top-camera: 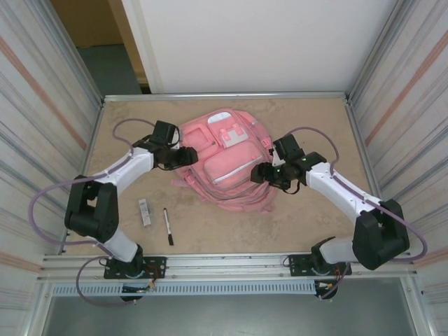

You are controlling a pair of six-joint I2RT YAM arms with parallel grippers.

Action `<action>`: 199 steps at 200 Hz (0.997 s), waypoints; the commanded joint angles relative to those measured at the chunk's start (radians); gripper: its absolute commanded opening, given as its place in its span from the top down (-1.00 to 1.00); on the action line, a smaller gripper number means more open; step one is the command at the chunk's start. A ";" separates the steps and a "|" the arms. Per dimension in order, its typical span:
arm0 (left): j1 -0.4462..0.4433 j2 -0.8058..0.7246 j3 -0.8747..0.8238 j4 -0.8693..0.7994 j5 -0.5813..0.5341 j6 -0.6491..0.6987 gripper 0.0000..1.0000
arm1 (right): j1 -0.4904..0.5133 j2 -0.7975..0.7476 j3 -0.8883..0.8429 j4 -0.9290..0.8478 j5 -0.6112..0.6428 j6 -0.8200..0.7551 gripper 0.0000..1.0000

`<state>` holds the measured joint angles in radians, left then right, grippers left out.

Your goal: Pack books, pencil case, and school supplies into a backpack

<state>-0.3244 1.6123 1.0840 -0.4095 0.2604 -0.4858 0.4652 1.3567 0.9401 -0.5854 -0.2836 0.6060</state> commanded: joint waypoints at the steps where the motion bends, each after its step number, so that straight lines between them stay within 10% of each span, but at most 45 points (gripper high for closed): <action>1: -0.004 0.050 0.000 0.037 -0.015 -0.036 -0.13 | 0.006 0.026 -0.025 0.092 0.009 0.009 -0.41; 62: -0.046 -0.054 -0.103 0.087 -0.020 -0.159 0.83 | -0.040 0.232 0.053 0.247 -0.003 -0.004 -0.24; 129: -0.172 -0.187 -0.217 0.145 0.020 -0.341 0.60 | -0.131 0.598 0.506 0.279 -0.071 -0.093 -0.19; 199: -0.079 -0.235 -0.295 0.136 0.007 -0.357 0.52 | 0.031 0.127 0.124 0.281 0.192 -0.189 -0.35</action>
<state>-0.4309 1.4151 0.8085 -0.2752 0.2703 -0.8219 0.3916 1.6608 1.1797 -0.2920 -0.2279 0.5072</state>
